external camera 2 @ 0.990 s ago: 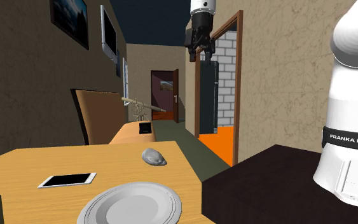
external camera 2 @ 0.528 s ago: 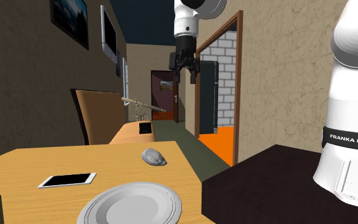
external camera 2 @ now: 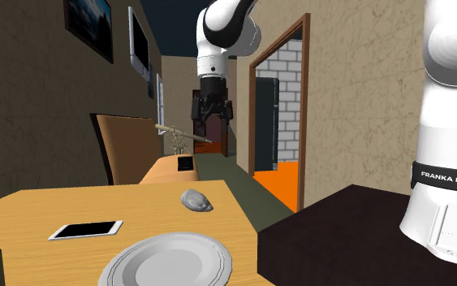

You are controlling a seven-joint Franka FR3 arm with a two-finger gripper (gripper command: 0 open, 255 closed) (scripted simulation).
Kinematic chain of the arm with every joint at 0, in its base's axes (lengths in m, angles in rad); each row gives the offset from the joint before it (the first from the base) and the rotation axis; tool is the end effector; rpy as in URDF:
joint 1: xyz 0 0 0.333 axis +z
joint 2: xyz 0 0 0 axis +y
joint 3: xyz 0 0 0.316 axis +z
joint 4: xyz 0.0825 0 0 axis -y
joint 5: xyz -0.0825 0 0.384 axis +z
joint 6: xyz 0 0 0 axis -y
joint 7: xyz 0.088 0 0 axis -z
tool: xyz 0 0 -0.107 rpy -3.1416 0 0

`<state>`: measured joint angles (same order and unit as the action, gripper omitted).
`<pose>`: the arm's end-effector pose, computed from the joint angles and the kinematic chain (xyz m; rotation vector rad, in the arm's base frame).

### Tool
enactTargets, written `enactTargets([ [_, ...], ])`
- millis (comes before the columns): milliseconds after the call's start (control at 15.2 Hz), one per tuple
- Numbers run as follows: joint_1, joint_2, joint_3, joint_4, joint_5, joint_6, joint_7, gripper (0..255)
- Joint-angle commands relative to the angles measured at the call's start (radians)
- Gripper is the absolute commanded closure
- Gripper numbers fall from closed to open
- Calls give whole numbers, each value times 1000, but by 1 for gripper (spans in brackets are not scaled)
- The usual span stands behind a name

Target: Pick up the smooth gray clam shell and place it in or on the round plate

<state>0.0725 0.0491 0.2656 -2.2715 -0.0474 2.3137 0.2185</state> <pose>0.4932 0.1722 0.3365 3.1102 0.2360 0.0019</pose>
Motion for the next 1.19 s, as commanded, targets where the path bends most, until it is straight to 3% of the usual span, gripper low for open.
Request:
enactTargets([
  [0,7,75,3,24,-27,40,23,0],
  [726,111,507,-29,316,-161,118,140,0],
  [1122,126,575,-45,335,-181,165,153,0],
])
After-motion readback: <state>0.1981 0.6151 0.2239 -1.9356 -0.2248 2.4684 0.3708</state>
